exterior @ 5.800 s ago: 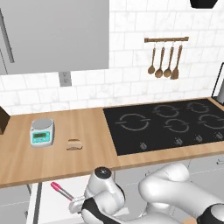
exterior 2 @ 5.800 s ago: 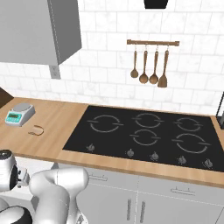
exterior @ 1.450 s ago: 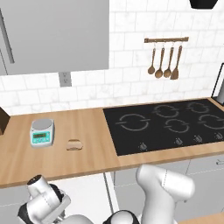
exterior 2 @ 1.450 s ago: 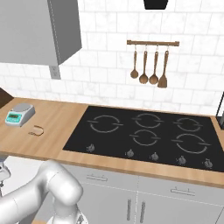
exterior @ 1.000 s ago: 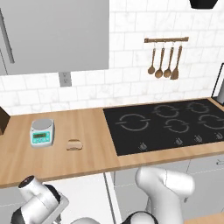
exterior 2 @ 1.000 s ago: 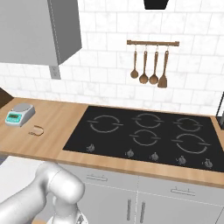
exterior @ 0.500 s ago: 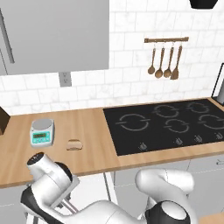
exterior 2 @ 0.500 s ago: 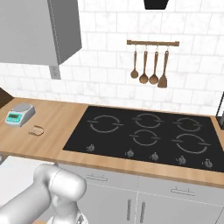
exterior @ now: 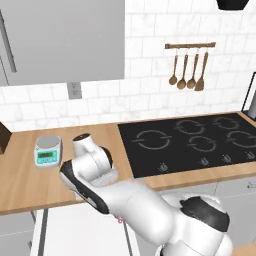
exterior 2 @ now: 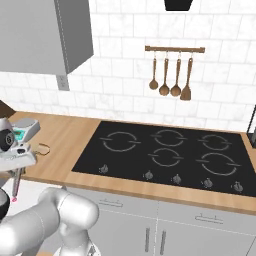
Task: Pick the tongs from the drawer and place it on the counter.
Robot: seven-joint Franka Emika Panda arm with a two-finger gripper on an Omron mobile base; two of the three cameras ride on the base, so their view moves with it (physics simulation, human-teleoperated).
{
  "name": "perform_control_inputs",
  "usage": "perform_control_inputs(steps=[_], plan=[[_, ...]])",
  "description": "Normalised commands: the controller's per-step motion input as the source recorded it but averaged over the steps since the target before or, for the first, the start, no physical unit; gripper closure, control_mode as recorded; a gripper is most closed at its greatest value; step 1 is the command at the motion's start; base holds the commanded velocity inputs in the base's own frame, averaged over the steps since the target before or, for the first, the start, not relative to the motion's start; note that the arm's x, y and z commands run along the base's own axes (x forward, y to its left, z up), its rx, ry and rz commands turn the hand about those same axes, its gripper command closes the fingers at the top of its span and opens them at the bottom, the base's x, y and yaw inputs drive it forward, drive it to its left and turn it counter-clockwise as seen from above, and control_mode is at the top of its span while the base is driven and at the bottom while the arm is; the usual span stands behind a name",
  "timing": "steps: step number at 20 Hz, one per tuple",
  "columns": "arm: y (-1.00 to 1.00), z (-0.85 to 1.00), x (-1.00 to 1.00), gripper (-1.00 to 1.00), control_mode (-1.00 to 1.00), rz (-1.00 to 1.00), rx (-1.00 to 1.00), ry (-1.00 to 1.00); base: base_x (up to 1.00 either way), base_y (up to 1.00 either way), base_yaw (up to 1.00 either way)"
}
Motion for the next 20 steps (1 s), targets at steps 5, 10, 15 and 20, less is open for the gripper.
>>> perform_control_inputs(steps=[5, 10, 15, 20], plan=[[-0.73, 0.11, 0.90, 1.00, -1.00, -0.16, 0.04, 0.00, 0.00, 0.00, 0.00], [-0.54, 0.00, 0.99, 1.00, -1.00, -0.10, 0.01, 0.04, 0.00, 0.00, 0.00], [-0.35, 0.00, 0.95, 1.00, -1.00, -0.05, 0.01, 0.00, 0.00, 0.00, 0.00], [-0.03, -0.06, 0.85, 1.00, -1.00, -0.03, -0.01, 0.01, 0.00, 0.00, 0.00]])
